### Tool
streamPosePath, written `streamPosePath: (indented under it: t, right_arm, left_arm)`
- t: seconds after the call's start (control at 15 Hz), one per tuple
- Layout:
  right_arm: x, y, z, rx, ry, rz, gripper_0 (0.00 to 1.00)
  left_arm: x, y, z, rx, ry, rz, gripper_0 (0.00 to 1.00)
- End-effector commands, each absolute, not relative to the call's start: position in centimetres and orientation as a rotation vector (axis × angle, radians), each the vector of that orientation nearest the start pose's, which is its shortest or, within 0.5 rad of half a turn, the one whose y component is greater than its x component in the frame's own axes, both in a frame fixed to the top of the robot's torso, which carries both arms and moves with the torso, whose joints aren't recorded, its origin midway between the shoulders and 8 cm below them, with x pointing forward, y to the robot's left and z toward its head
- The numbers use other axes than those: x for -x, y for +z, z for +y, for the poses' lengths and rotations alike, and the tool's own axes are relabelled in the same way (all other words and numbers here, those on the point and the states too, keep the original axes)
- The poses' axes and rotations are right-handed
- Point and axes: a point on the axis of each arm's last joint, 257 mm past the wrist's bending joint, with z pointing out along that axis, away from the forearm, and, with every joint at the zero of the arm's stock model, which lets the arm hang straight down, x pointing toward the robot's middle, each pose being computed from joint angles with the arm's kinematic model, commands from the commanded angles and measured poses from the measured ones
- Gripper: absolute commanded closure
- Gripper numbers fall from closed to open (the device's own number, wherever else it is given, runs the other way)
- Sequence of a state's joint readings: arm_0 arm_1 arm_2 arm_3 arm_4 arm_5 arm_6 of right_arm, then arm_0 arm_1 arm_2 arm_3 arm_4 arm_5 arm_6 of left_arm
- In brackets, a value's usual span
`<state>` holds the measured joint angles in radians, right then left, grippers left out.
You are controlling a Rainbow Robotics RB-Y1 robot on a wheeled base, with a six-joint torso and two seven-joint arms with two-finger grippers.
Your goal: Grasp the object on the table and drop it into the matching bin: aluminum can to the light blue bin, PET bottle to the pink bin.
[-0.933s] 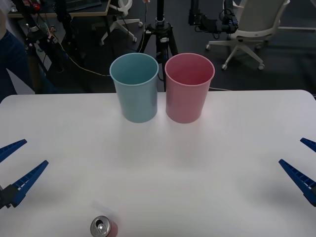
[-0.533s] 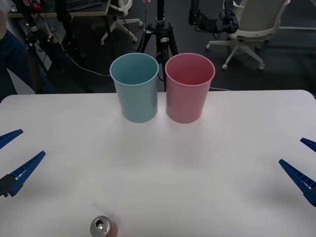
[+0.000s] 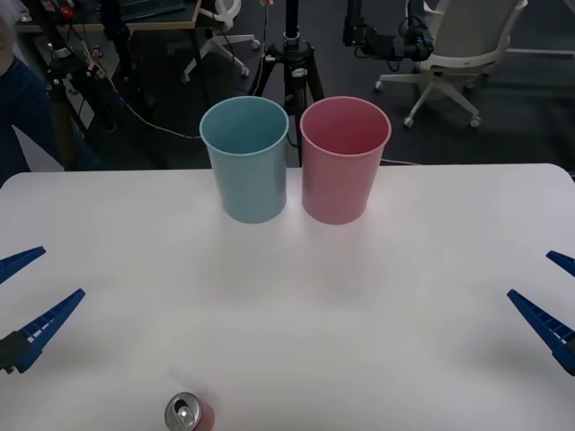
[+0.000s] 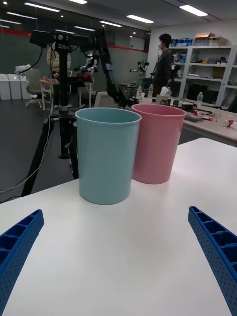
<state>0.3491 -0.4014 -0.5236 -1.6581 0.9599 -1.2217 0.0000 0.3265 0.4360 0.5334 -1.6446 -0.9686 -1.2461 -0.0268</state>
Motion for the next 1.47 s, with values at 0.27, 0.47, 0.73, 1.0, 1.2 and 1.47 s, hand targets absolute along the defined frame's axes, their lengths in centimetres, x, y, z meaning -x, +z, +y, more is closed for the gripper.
streamPosePath:
  t: [0.27,0.47,0.73,1.0,1.2,1.47]
  right_arm:
    - [-34.2,-16.9,-33.0,0.465,0.567,1.441,0.00]
    - [-34.2,-16.9,-33.0,0.465,0.567,1.441,0.00]
    - [-34.2,-16.9,-33.0,0.465,0.567,1.441,0.00]
    - [-34.2,-16.9,-33.0,0.465,0.567,1.441,0.00]
    - [-34.2,-16.9,-33.0,0.465,0.567,1.441,0.00]
    - [-34.2,-16.9,-33.0,0.465,0.567,1.441,0.00]
  left_arm:
    - [-30.9,-17.8,32.7,-0.649,-0.596,1.415,0.00]
    - [-28.7,-18.2,33.0,-0.705,-0.612,1.420,0.00]
    - [-26.6,-19.6,34.1,-0.802,-0.609,1.428,0.00]
    - [-25.0,-20.5,33.5,-0.912,-0.620,1.391,0.00]
    - [-23.3,-21.7,33.2,-0.987,-0.696,1.360,0.00]
    - [-23.7,-23.8,32.3,-1.084,-0.678,1.286,0.00]
